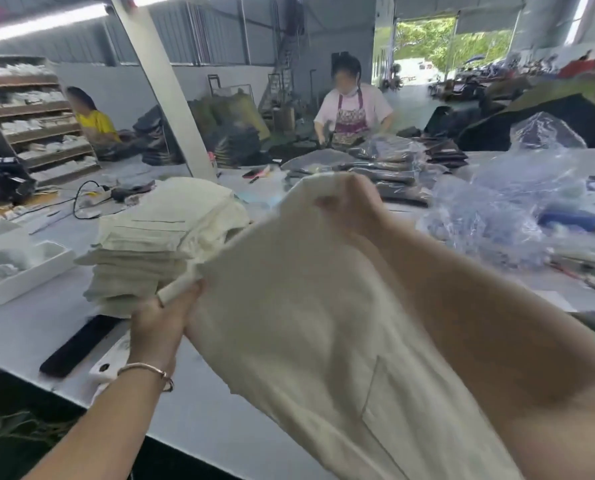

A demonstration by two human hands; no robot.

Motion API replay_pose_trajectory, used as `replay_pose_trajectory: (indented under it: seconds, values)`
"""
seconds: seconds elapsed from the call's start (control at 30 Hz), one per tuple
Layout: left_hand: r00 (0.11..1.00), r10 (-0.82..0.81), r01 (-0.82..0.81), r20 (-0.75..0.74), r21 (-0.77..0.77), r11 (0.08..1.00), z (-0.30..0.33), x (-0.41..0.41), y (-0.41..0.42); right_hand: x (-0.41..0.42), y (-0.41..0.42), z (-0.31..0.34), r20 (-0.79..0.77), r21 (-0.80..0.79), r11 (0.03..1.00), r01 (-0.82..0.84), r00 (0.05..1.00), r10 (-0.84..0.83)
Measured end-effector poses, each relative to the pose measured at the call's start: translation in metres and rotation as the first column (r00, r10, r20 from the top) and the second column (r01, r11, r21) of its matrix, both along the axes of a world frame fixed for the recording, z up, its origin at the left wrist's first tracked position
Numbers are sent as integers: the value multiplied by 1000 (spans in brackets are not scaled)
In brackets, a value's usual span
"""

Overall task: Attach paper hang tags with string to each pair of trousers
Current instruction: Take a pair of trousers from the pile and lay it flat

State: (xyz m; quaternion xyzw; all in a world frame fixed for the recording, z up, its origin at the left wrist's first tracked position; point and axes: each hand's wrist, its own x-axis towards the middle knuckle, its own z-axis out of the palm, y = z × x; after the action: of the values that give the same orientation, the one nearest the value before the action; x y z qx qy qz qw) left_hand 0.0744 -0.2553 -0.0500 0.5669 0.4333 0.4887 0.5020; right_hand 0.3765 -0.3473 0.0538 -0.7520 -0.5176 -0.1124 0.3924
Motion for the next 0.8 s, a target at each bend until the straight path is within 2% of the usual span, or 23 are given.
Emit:
replay_pose_trajectory:
  seconds: [0.03,0.07,0.1,0.13,0.17,0.23,0.27,0.33,0.4,0.5,0.6,0.67,0.7,0.73,0.8]
  values:
    - [990,19,-28,-142,-60,998,-32,-11,17,-9,24,-34,84,-229,973,32,996,-13]
    - [963,-9,-42,-271,-179,983,-64,-24,36,-23,44,-67,79,-418,907,45,997,-13]
    - [925,-86,-44,-371,-326,944,-93,-38,52,-32,57,-94,40,-544,839,28,999,-8]
    - [876,-189,-40,-444,-457,888,-122,-53,69,-41,67,-120,22,-605,796,7,1000,8]
    - [789,-274,-56,-549,-508,859,-142,-66,84,-46,74,-143,35,-637,771,-2,999,32]
    - [567,-330,-45,-755,-428,903,-165,-80,109,-60,77,-189,34,-698,714,-46,995,97]
    - [507,-298,-37,-809,-366,930,-167,-77,120,-73,74,-211,15,-737,672,-72,992,123]
    - [516,-242,30,-822,-264,964,-168,-61,133,-98,62,-253,-14,-796,598,-91,991,132]
    - [527,-267,150,-807,-221,964,-171,-36,145,-118,50,-287,-20,-822,567,-59,997,74]
    - [489,-387,359,-782,-224,906,-183,1,152,-138,31,-304,68,-794,604,72,997,-31]
    - [493,-443,391,-748,-265,882,-188,29,156,-158,-9,-299,151,-679,695,237,971,-184]
    - [472,-484,430,-737,-287,856,-191,44,166,-175,-48,-298,77,-649,710,273,952,-296]
    - [474,-500,456,-725,-284,843,-192,51,172,-183,-70,-303,93,-633,705,318,936,-339]
    - [490,-506,477,-709,-268,837,-191,57,177,-188,-90,-309,157,-590,708,388,915,-370]
    - [551,-468,478,-691,-199,855,-192,64,184,-189,-114,-312,195,-624,679,388,918,-346]
